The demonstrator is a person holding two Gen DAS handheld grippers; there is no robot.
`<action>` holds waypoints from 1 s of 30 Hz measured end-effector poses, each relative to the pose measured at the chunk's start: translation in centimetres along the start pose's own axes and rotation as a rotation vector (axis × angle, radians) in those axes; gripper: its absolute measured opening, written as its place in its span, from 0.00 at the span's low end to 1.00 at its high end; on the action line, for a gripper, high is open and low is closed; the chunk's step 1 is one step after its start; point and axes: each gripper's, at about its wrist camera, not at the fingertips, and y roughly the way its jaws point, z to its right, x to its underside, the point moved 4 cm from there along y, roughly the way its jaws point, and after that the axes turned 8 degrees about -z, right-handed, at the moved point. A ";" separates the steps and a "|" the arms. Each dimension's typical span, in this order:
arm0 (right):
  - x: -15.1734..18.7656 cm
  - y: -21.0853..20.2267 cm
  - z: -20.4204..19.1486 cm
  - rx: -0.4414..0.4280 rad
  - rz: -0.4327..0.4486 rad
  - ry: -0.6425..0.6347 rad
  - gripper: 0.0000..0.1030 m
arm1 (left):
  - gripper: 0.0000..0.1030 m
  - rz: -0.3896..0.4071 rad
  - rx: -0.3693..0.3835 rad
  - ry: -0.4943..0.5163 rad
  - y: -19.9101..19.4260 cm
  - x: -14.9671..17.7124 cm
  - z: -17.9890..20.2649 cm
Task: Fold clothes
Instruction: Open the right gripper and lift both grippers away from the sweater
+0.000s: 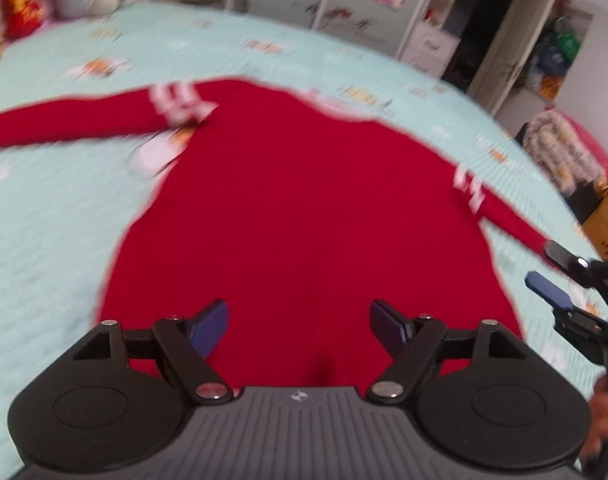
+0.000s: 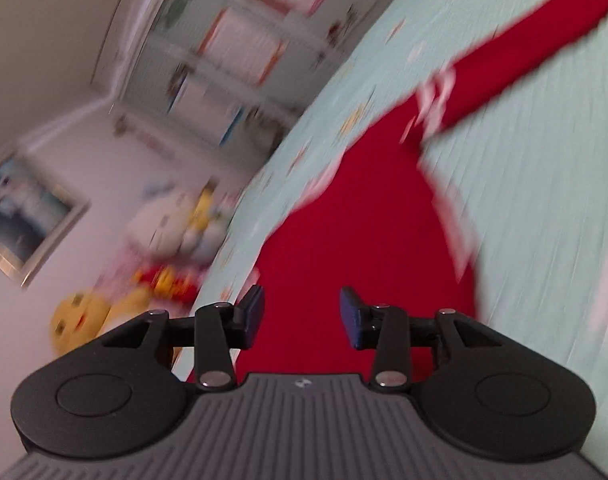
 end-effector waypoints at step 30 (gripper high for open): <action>15.8 -0.7 -2.3 0.285 -0.288 0.161 0.00 | 0.80 -0.277 -0.017 0.116 -2.3 8.8 -2.9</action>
